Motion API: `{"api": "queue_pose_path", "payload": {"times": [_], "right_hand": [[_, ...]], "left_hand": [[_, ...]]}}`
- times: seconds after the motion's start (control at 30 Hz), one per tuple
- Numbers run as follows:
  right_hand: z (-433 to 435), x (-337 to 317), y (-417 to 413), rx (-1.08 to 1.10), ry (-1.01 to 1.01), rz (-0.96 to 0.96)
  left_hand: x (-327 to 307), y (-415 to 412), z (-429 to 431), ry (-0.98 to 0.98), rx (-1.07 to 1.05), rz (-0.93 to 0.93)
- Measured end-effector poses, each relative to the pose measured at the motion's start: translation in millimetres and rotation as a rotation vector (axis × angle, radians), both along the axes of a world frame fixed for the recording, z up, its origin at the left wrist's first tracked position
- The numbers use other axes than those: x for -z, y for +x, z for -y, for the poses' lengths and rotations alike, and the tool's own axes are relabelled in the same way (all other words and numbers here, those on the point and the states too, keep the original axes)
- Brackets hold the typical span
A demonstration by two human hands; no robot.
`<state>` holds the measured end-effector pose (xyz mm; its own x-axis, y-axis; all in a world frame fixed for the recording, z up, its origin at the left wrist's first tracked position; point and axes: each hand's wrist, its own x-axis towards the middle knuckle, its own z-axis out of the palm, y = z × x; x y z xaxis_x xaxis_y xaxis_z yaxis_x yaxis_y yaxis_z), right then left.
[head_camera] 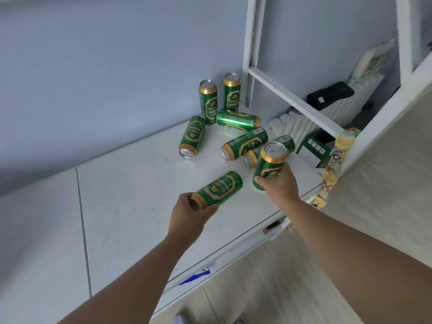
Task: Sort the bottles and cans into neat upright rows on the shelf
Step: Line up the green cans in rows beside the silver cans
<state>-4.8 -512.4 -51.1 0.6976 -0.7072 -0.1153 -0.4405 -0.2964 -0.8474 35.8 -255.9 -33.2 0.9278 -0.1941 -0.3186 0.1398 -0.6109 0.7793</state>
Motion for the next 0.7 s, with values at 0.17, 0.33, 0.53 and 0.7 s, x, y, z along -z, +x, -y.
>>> {"api": "queue_pose_path", "payload": {"times": [0.17, 0.33, 0.53, 0.7], "right_hand": [[-10.4, 1.6, -14.2, -0.027, 0.012, 0.014], [-29.7, -2.5, -21.2, -0.099, 0.016, 0.046], [-62.8, -14.4, -13.7, -0.208, 0.013, 0.084], [-96.4, -20.3, -0.1, -0.327, 0.004, 0.079]], "left_hand": [[-22.5, -6.4, -13.0, -0.081, -0.118, 0.113], [-38.0, -8.4, -24.7, -0.092, -0.125, 0.256], [-53.1, -18.5, -59.5, -0.096, -0.146, 0.301], [-62.2, -23.7, -98.3, -0.072, -0.192, 0.303]]}}
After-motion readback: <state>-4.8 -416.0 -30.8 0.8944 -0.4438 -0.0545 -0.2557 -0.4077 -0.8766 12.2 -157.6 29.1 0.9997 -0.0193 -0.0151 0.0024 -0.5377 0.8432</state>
